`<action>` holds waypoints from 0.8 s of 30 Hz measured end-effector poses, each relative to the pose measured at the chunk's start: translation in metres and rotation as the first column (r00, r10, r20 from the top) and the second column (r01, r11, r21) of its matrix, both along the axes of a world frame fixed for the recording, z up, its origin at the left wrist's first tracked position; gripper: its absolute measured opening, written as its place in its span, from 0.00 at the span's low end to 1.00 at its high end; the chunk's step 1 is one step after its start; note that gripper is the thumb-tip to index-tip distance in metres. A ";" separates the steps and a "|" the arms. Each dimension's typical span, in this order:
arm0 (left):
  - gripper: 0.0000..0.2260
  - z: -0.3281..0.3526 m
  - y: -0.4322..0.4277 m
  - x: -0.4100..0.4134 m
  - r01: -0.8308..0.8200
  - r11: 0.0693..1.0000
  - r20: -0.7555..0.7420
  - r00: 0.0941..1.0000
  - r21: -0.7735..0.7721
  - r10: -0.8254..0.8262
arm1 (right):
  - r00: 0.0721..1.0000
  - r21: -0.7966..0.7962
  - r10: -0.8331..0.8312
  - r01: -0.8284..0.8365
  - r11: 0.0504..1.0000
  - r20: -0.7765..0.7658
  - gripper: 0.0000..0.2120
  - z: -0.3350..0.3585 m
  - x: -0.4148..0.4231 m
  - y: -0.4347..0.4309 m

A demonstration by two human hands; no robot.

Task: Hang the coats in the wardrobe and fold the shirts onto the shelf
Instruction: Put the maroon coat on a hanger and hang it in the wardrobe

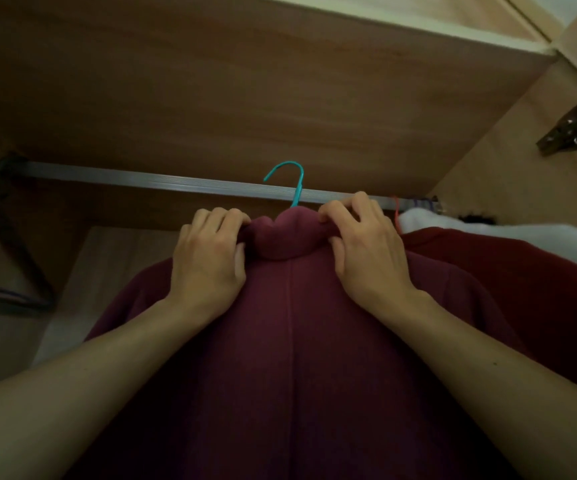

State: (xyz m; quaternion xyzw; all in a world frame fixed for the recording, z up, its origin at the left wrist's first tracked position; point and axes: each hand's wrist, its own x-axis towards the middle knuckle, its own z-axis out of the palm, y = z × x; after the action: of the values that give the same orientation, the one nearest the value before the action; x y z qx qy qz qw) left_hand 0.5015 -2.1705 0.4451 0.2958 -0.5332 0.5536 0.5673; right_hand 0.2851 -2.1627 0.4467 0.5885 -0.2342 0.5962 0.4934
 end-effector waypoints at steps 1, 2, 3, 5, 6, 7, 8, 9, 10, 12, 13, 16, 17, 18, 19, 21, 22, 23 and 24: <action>0.13 0.007 -0.005 -0.002 0.003 1.000 0.000 1.000 0.004 -0.003 | 1.000 0.002 -0.022 0.022 1.000 0.004 0.14 0.007 -0.002 -0.004; 0.12 0.015 -0.011 -0.004 0.006 1.000 0.001 1.000 0.009 -0.006 | 0.999 0.003 -0.045 0.045 0.999 0.008 0.14 0.015 -0.003 -0.008; 0.12 0.023 -0.017 -0.006 0.007 1.000 0.005 1.000 0.016 -0.007 | 0.998 0.003 -0.068 0.068 0.998 0.015 0.15 0.022 -0.004 -0.011; 0.12 0.037 -0.029 -0.009 0.006 1.000 0.001 1.000 0.029 -0.006 | 0.994 -0.003 -0.107 0.107 0.994 0.030 0.15 0.036 -0.006 -0.018; 0.11 0.043 -0.036 -0.011 0.004 0.999 -0.006 1.000 0.036 -0.004 | 0.992 -0.002 -0.121 0.121 0.993 0.035 0.15 0.041 -0.007 -0.022; 0.11 0.048 -0.042 -0.014 0.002 0.999 -0.014 1.000 0.044 -0.002 | 0.990 0.003 -0.134 0.134 0.991 0.038 0.15 0.045 -0.007 -0.025; 0.11 0.052 -0.048 -0.017 0.003 0.999 -0.020 1.000 0.054 -0.002 | 0.988 0.009 -0.148 0.148 0.989 0.041 0.15 0.048 -0.008 -0.029; 0.11 0.057 -0.055 -0.021 0.006 0.998 -0.024 1.000 0.068 -0.005 | 0.986 0.016 -0.162 0.161 0.987 0.046 0.14 0.051 -0.009 -0.033; 0.11 0.060 -0.061 -0.025 0.012 0.996 -0.030 1.000 0.090 -0.009 | 0.984 0.023 -0.173 0.172 0.985 0.052 0.14 0.054 -0.010 -0.037; 0.10 0.067 -0.073 -0.032 0.019 0.990 -0.054 0.998 0.137 -0.012 | 0.977 0.046 -0.202 0.200 0.979 0.061 0.13 0.060 -0.012 -0.043; 0.10 0.071 -0.079 -0.036 0.013 0.987 -0.068 0.998 0.160 -0.002 | 0.973 0.065 -0.220 0.216 0.974 0.065 0.13 0.062 -0.012 -0.047; 0.08 0.081 -0.098 -0.046 -0.012 0.980 -0.089 0.996 0.196 0.030 | 0.963 0.103 -0.260 0.252 0.962 0.075 0.13 0.067 -0.013 -0.058; 0.08 0.084 -0.103 -0.048 0.007 0.979 -0.107 0.994 0.204 0.015 | 0.959 0.095 -0.273 0.266 0.959 0.075 0.13 0.066 -0.014 -0.061; 0.07 0.086 -0.107 -0.050 0.042 0.976 -0.130 0.991 0.213 -0.014 | 0.956 0.084 -0.286 0.280 0.956 0.072 0.12 0.064 -0.016 -0.065; 0.07 0.088 -0.111 -0.051 0.083 0.972 -0.149 0.988 0.222 -0.050 | 0.952 0.074 -0.299 0.295 0.953 0.066 0.12 0.062 -0.019 -0.069; 0.05 0.088 -0.120 -0.054 0.151 0.952 -0.146 0.983 0.267 -0.115 | 0.942 0.065 -0.333 0.330 0.942 0.049 0.12 0.058 -0.026 -0.074; 0.05 0.085 -0.124 -0.057 0.175 0.939 -0.129 0.981 0.297 -0.142 | 0.936 0.068 -0.350 0.347 0.936 0.043 0.11 0.056 -0.029 -0.076; 0.05 0.081 -0.129 -0.059 0.198 0.926 -0.113 0.979 0.321 -0.171 | 0.931 0.076 -0.362 0.358 0.931 0.042 0.11 0.054 -0.031 -0.077; 0.06 0.078 -0.134 -0.062 0.229 0.915 -0.107 0.973 0.333 -0.204 | 0.929 0.089 -0.367 0.362 0.928 0.047 0.11 0.053 -0.033 -0.078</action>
State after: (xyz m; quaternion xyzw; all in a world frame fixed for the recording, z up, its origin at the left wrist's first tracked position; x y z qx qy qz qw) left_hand 0.4392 -2.3047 0.5227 0.3486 -0.6306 0.3752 0.5832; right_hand 0.2523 -2.2403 0.4995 0.5345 -0.3783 0.5028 0.5643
